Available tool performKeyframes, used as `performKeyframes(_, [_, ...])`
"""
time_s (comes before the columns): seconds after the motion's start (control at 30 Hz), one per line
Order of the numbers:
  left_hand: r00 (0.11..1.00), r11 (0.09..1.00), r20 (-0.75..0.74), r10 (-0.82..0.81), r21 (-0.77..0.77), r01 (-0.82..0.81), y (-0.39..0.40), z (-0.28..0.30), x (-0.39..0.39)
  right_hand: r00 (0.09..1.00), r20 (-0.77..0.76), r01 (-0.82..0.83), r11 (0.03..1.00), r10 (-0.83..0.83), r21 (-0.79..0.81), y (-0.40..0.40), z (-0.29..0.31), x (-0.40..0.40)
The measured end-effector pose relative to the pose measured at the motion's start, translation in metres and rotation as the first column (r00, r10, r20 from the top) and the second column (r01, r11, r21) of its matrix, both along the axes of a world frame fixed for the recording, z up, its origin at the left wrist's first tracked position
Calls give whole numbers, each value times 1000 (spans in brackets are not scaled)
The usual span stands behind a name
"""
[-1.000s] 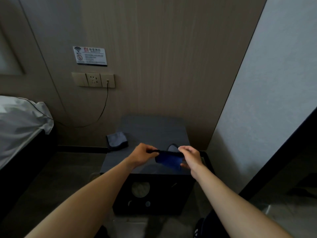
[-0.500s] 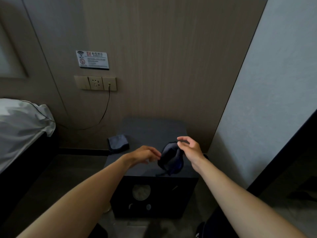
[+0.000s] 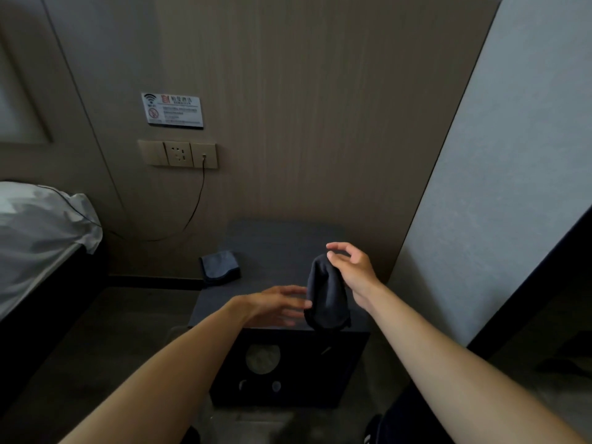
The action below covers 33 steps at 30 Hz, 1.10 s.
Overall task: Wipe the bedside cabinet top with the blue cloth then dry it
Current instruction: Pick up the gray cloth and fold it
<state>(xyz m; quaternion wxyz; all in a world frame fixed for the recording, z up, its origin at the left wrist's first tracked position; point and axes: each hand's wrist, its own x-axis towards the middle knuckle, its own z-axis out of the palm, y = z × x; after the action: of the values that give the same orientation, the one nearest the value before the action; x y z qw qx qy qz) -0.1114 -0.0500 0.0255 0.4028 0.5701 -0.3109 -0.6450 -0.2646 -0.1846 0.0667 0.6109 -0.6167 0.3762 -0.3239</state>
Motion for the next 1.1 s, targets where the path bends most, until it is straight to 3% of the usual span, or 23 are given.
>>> performKeyframes(0.07, [996, 999, 91, 22, -25, -20, -1, -3, -2, 999, -19, 33, 999, -33, 13, -1, -3, -1])
performKeyframes(0.23, [954, 958, 116, 275, -116, -262, -6, -3, 1, 994, -57, 88, 996, -88, 5, -4, -3, -7])
performKeyframes(0.47, [856, 878, 226, 464, -244, -411, -5, 4, 15, 988, -104, 94, 983, -111, -160, -8, -6, -15])
performKeyframes(0.6, [752, 795, 282, 596, -343, -501, -5, 8, 24, 977, -173, 77, 965, -123, -251, -13, -12, -18])
performKeyframes(0.77, [770, 763, 116, 628, -287, -579, -13, 18, 23, 930, -309, 14, 858, -200, -514, -11, -14, -18])
performKeyframes(0.87, [774, 758, 77, 629, -284, -588, -16, 15, 22, 911, -333, 3, 812, -242, -583, -8, -13, -17])
performKeyframes(0.97, [784, 765, 34, 619, -251, -593, -14, 15, 26, 941, -256, 75, 874, -222, -480, -6, -11, -12])
performKeyframes(1.1, [842, 819, 38, 538, -261, -511, -6, 14, 37, 985, -73, 157, 986, -154, 46, -11, -4, -9])
